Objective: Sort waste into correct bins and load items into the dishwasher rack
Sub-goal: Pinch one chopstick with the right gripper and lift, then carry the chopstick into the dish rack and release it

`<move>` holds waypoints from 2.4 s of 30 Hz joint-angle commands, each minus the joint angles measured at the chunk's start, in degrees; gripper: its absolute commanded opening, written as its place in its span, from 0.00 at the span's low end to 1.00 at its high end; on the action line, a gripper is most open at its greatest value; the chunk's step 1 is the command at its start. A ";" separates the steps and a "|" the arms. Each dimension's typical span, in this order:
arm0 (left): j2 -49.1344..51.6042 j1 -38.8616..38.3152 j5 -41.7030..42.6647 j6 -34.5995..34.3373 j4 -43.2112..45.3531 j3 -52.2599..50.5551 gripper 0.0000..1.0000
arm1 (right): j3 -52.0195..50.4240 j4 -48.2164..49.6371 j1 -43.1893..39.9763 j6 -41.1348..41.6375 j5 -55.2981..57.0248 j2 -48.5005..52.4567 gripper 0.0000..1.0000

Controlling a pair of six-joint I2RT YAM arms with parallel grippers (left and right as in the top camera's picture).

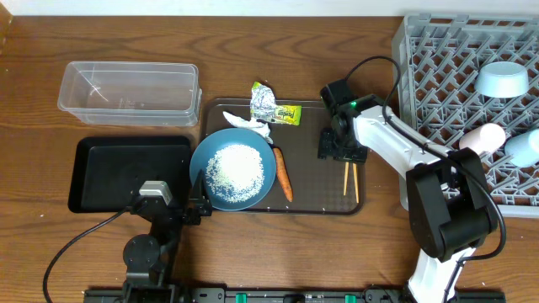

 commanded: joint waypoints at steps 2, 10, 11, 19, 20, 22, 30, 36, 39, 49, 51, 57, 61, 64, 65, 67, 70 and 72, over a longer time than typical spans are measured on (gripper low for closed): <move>0.00 -0.24 1.05 0.15 -1.90 -1.01 0.98 | -1.75 1.27 0.04 0.98 2.38 0.22 0.60; 0.00 -0.24 1.05 0.15 -1.90 -1.01 0.98 | -4.35 3.04 0.04 1.81 2.40 0.22 0.53; 0.00 -0.24 1.05 0.15 -1.88 -1.01 0.98 | -4.35 3.13 0.04 1.81 2.43 0.22 0.51; 0.00 -0.24 1.05 0.15 -1.90 -1.01 0.98 | -4.02 4.59 -0.02 1.79 2.45 0.15 0.21; 0.00 -0.24 1.05 0.15 -1.90 -1.01 0.98 | -3.78 4.55 -0.09 1.79 2.43 0.13 0.17; 0.00 -0.24 1.05 0.15 -1.90 -1.01 0.98 | -3.28 4.37 -0.37 1.79 2.43 0.04 0.07; 0.00 -0.24 1.05 0.15 -1.90 -1.01 0.98 | -2.21 3.72 -0.72 0.87 1.77 0.00 0.01; 0.00 -0.24 1.05 0.15 -1.90 -1.01 0.98 | 1.62 -0.02 -2.51 -1.99 1.57 -4.02 0.01; 0.00 -0.24 1.05 0.15 -1.88 -1.01 0.98 | 5.46 -1.66 -5.42 -4.13 1.51 -8.46 0.01; 0.00 -0.24 1.05 0.15 -1.88 -1.01 0.98 | 11.76 5.49 -20.83 -24.98 -0.37 -20.17 0.01; 0.00 -0.24 1.05 0.15 -1.90 -1.01 0.98 | 11.76 7.28 -23.45 -26.40 -0.39 -20.28 0.01; 0.00 -0.24 1.05 0.15 -1.90 -1.01 0.98 | 11.56 9.29 -28.46 -27.67 -0.63 -17.86 0.01; 0.00 -0.24 1.05 0.15 -1.90 -1.01 0.98 | 11.54 11.43 -28.72 -29.11 -0.61 -14.82 0.01; 0.00 -0.24 1.05 0.15 -1.88 -1.01 0.98 | 11.54 12.59 -28.68 -30.03 -0.55 -11.91 0.01; 0.00 -0.24 1.05 0.15 -1.90 -1.01 0.98 | 11.54 12.61 -28.68 -30.03 -0.52 -11.28 0.01; 0.00 -0.24 1.05 0.15 -1.90 -1.01 0.98 | 11.54 12.61 -28.70 -30.01 -0.09 -9.73 0.01; 0.00 -0.24 1.05 0.15 -1.90 -1.01 0.98 | 11.54 12.74 -28.70 -30.21 1.55 -8.15 0.01; 0.00 -0.24 1.05 0.15 -1.88 -1.01 0.98 | 11.54 12.48 -28.70 -30.47 1.64 -7.43 0.01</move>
